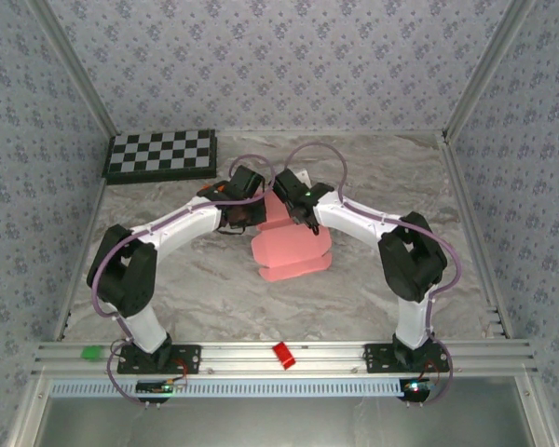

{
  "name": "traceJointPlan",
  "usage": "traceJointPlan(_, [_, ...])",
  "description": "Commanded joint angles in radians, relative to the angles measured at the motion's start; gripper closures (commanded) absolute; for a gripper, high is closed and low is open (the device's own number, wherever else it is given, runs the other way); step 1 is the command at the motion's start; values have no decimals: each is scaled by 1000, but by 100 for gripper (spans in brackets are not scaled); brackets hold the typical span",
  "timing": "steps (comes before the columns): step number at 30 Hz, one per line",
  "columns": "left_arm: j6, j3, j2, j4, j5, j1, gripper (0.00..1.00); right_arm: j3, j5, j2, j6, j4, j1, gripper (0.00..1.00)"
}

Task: Fold the paper box

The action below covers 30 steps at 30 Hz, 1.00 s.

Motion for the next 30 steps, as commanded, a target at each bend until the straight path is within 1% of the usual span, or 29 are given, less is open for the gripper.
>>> traceJointPlan(1, [-11, 27, 6, -10, -13, 7, 100, -23, -57, -41, -31, 23, -6, 79])
traceJointPlan(14, [-19, 28, 17, -8, -8, 6, 100, -60, -196, -104, -36, 91, -10, 67])
traceJointPlan(19, [-22, 29, 15, -10, -8, 7, 100, -71, -198, -118, -24, 90, -18, 50])
traceJointPlan(22, [-24, 26, 11, -6, -6, 7, 100, -77, -195, -137, -15, 85, -27, 43])
traceJointPlan(26, [-40, 26, 7, -2, -7, 7, 100, -96, -195, -195, -10, 91, -41, 39])
traceJointPlan(30, [-103, 14, 5, 33, 7, 16, 100, -116, -222, -271, -1, 97, -62, 38])
